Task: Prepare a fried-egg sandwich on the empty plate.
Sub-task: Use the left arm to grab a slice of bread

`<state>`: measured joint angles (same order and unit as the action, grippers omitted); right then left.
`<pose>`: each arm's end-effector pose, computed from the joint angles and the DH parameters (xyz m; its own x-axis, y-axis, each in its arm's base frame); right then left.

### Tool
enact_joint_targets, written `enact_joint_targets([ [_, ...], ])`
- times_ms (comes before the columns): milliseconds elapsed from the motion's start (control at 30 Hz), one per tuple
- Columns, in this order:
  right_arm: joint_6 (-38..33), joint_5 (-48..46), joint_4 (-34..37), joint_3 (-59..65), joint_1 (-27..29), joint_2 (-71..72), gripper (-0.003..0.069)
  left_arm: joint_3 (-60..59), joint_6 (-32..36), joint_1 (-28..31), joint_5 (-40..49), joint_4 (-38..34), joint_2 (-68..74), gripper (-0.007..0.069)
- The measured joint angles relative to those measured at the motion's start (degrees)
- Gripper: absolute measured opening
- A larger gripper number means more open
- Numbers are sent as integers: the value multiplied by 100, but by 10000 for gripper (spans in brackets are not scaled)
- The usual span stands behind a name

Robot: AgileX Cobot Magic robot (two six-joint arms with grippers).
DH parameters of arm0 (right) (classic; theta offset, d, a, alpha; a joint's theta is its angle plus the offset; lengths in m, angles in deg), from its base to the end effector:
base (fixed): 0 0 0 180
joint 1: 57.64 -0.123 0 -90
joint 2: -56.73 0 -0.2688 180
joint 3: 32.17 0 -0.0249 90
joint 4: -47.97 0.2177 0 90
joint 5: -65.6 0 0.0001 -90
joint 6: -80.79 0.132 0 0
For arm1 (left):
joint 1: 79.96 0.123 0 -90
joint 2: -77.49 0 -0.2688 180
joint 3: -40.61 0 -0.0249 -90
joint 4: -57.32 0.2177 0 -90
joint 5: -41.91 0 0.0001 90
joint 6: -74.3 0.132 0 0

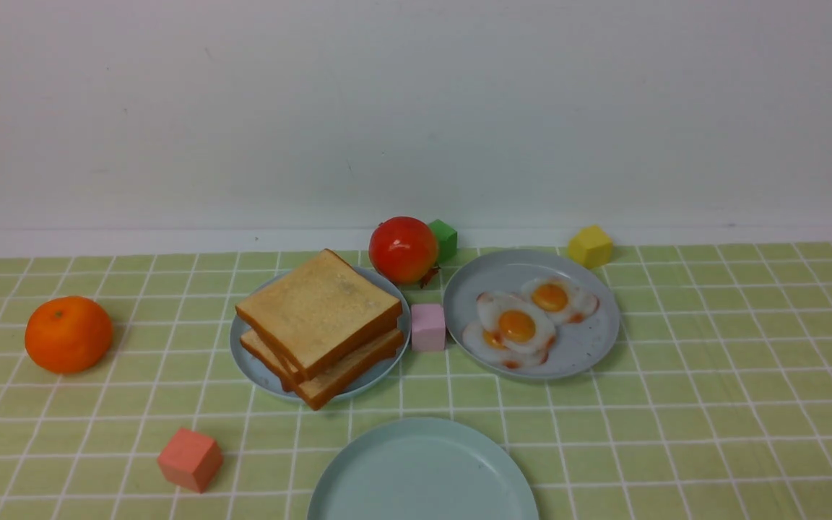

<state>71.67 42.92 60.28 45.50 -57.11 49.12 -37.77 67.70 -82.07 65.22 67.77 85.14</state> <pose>0.0740 0.0102 0.1617 -0.3030 0.0422 -0.9521 -0.0573 0.9964 0.0624 0.0738 0.0068 0.1558 -0.3264 0.0645 -0.9430 -0.0140 0.9972 0.0730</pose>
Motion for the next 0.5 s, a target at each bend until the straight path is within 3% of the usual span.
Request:
enact_joint_targets([
  [500, 0, 0, -2, 0, 0, 0, 238, 0, 0, 0, 21, 107, 0, 238],
])
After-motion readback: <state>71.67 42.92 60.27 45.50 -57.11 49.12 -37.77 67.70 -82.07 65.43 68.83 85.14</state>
